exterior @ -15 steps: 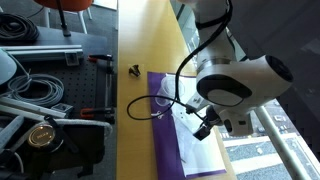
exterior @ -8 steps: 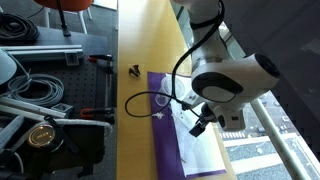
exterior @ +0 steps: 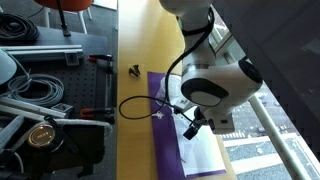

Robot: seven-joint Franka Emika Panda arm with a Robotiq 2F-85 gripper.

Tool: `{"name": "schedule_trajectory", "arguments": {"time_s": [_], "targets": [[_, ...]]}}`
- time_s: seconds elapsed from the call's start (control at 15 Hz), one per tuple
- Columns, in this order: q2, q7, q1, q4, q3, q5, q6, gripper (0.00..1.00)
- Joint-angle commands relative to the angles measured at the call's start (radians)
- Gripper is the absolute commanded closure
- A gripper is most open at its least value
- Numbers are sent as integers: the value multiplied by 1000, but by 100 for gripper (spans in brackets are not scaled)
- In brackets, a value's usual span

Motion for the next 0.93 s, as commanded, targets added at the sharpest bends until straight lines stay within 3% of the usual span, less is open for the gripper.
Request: {"name": "schedule_trajectory", "arguments": {"time_s": [0.0,0.6,0.67,0.73,0.87], "targets": [[-2,13,20,-20,-18,2,43,26],[-11,10,45,-44,-33,-5,76,91],[-12,9,49,-45,-34,-6,76,89],[-11,5,52,-46,-33,-7,77,61],[-10,4,55,-45,-35,-10,76,59]]}}
